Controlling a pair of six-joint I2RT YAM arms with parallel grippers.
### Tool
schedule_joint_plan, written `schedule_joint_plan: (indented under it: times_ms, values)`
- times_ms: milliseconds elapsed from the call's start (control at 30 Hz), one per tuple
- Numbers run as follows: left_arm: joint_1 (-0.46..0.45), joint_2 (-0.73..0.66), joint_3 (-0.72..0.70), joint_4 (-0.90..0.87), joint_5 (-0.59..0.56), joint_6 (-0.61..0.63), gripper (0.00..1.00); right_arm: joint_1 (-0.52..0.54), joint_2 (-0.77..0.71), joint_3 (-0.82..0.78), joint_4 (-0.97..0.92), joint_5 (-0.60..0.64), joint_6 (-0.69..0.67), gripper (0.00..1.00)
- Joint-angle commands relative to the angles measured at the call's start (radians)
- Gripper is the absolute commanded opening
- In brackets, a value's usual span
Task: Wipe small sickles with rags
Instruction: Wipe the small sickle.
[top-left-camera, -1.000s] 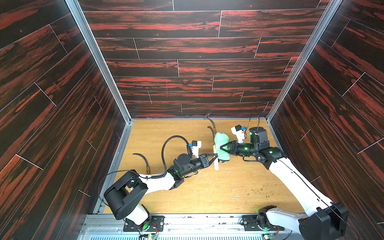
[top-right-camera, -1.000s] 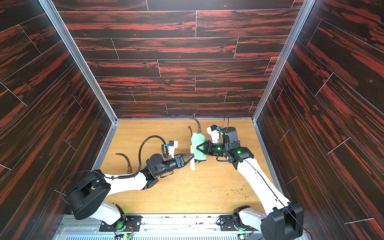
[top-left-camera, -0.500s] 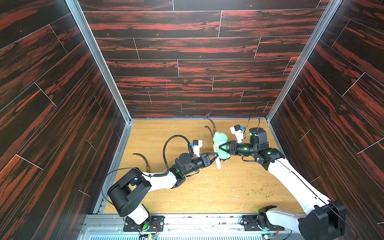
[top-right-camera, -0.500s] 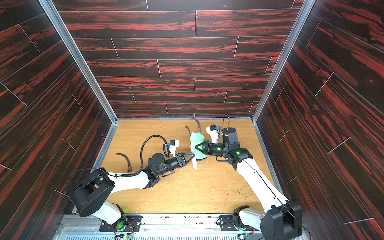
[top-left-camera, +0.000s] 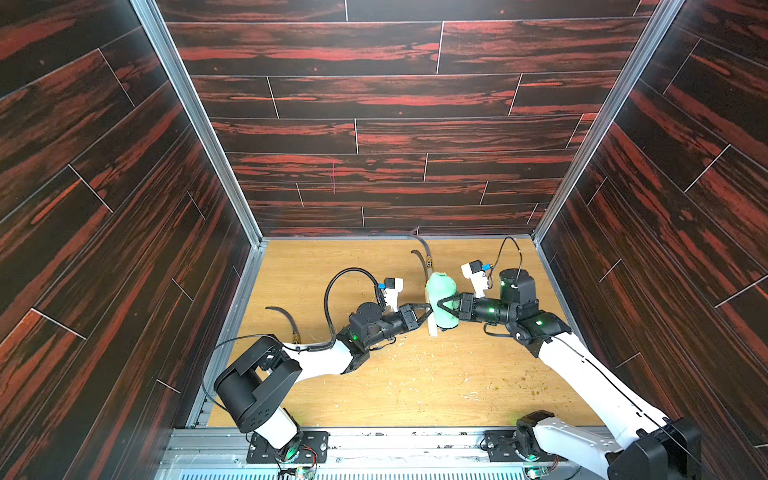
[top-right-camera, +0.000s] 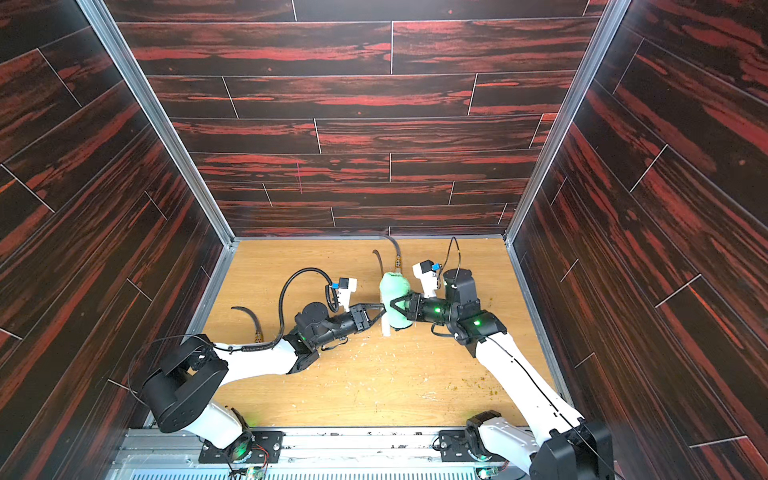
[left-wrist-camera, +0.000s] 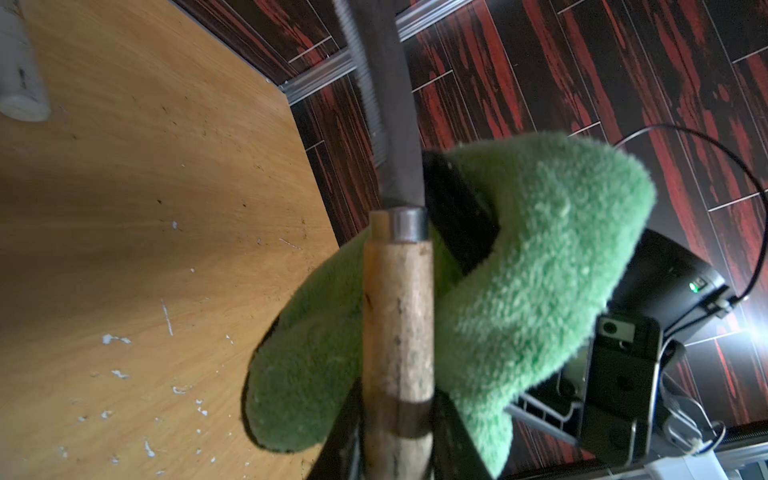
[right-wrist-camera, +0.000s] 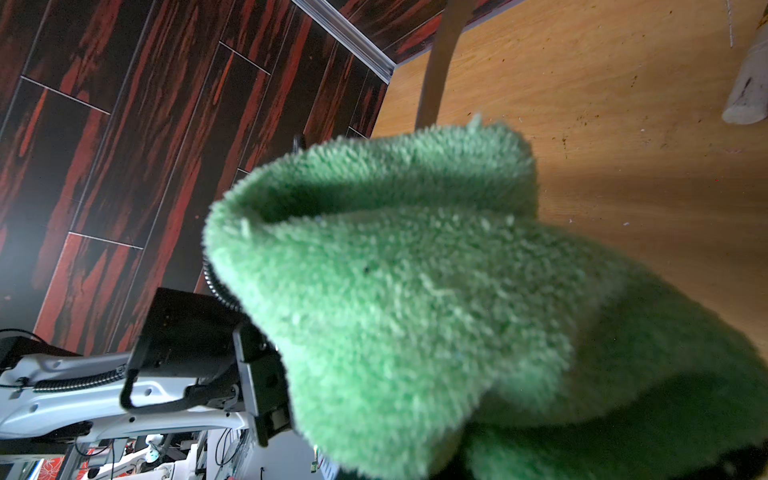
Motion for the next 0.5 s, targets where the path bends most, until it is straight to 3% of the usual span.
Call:
schedule_joint_plan:
  times_ms: [0,467]
  values:
    - [0.019,-0.062,0.083,0.088,-0.029,0.025,0.0,0.057,-0.012,-0.04,-0.052,-0.094,0.033,0.0]
    - [0.072,-0.089,0.096,0.054,-0.003,0.032,0.0,0.105,-0.029,-0.092,-0.06,-0.072,0.048,0.0]
